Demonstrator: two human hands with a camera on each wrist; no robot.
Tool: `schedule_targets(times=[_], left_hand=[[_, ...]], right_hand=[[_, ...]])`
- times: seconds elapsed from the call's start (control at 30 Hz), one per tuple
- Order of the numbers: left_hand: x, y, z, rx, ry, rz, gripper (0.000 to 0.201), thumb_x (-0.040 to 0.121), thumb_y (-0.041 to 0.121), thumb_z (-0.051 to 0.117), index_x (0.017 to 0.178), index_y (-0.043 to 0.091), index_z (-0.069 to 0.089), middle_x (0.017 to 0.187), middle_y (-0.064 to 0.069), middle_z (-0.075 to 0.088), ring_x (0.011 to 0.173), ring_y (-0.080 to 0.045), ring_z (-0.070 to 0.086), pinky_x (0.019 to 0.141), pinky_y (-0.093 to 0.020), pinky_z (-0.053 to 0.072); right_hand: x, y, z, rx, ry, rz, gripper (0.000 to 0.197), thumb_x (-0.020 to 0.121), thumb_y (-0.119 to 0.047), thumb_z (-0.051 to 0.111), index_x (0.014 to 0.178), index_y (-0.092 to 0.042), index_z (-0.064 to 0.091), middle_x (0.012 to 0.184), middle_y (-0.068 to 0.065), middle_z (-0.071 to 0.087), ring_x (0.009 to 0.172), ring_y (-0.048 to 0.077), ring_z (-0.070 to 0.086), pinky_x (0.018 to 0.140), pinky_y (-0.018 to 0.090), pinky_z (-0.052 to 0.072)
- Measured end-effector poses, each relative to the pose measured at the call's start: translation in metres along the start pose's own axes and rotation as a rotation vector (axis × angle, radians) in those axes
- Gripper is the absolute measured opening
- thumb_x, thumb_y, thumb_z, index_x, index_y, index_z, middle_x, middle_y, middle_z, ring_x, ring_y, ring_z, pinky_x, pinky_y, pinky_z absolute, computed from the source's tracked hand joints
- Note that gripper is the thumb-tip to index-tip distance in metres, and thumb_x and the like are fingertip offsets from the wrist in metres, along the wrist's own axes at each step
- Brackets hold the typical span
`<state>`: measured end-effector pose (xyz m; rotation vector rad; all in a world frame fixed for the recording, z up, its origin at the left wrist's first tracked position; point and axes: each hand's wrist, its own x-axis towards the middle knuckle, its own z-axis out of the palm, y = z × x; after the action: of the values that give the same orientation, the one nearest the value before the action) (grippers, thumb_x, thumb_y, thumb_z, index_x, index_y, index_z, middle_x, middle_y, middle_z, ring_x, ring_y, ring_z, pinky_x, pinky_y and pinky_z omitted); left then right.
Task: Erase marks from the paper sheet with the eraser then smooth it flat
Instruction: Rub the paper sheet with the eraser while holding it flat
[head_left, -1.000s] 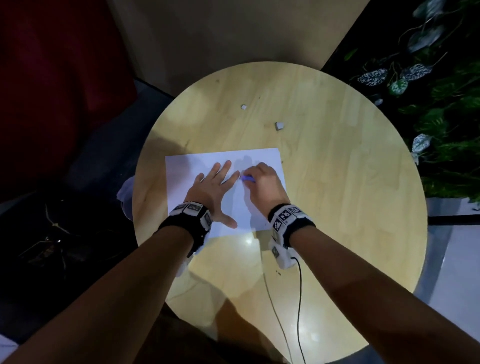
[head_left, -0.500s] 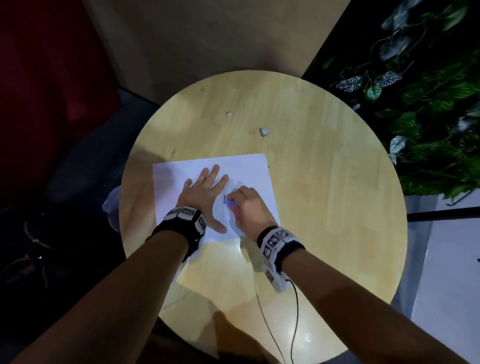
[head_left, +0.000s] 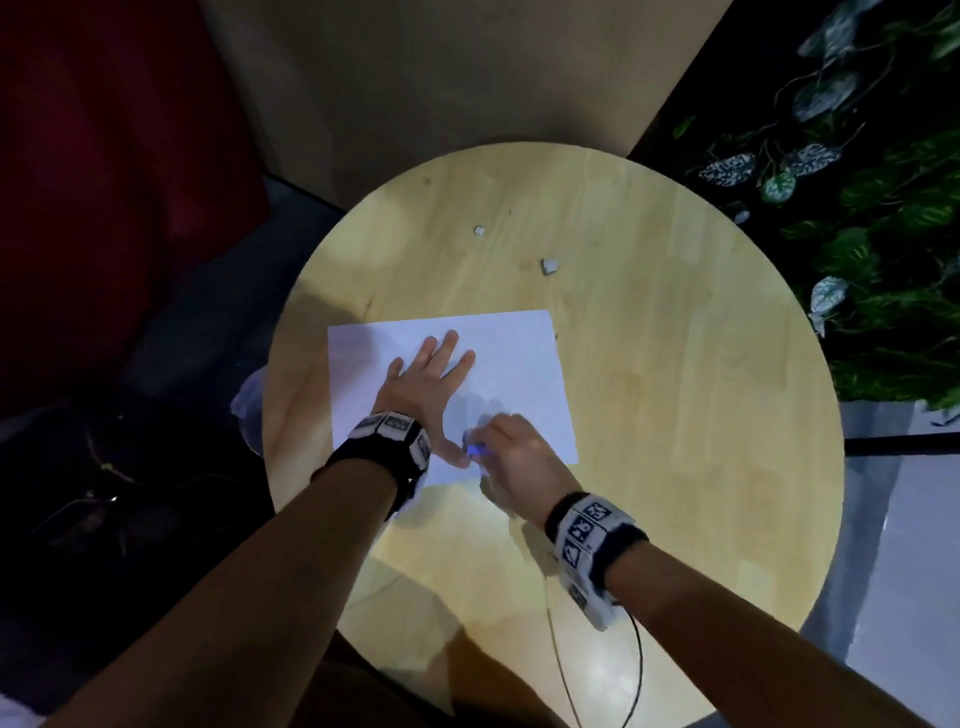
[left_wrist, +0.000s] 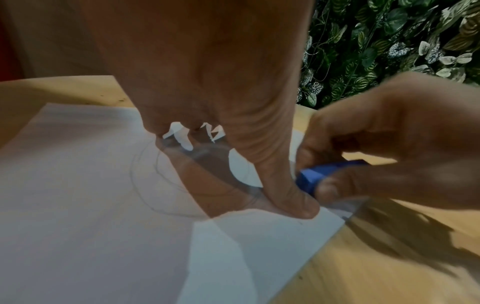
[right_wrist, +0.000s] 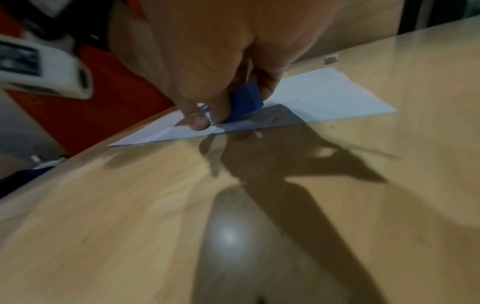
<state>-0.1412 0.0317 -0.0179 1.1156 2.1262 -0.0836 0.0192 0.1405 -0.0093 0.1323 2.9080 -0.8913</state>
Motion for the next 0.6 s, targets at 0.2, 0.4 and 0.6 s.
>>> schedule_targets(times=[0.2, 0.4, 0.6], left_hand=[[-0.001, 0.001, 0.001, 0.044, 0.016, -0.008, 0.142, 0.061, 0.071, 0.079, 0.157, 0.029, -0.016, 0.160, 0.001, -0.032, 0.151, -0.024, -0.020, 0.120, -0.054, 0.005], [0.000, -0.002, 0.006, 0.038, 0.030, 0.006, 0.144, 0.058, 0.074, 0.078, 0.157, 0.027, -0.015, 0.161, 0.000, -0.032, 0.151, -0.025, -0.020, 0.119, -0.056, 0.004], [0.000, 0.000, 0.002, 0.023, 0.011, -0.027, 0.149, 0.057, 0.071, 0.081, 0.157, 0.019, -0.017, 0.160, 0.003, -0.032, 0.151, -0.021, -0.019, 0.120, -0.053, 0.005]], right_hand=[[0.053, 0.027, -0.024, -0.021, 0.072, 0.047, 0.012, 0.082, 0.001, 0.065, 0.092, -0.005, 0.069, 0.091, 0.011, 0.063, 0.085, 0.025, 0.053, 0.079, 0.034, 0.044], [0.004, 0.007, 0.006, 0.038, 0.042, 0.031, 0.019, 0.082, 0.000, 0.064, 0.099, -0.007, 0.069, 0.098, 0.010, 0.062, 0.088, 0.030, 0.055, 0.081, 0.034, 0.048], [0.061, 0.028, -0.012, -0.055, 0.073, 0.033, 0.016, 0.082, 0.002, 0.065, 0.094, -0.006, 0.070, 0.090, 0.012, 0.063, 0.079, 0.034, 0.057, 0.076, 0.035, 0.049]])
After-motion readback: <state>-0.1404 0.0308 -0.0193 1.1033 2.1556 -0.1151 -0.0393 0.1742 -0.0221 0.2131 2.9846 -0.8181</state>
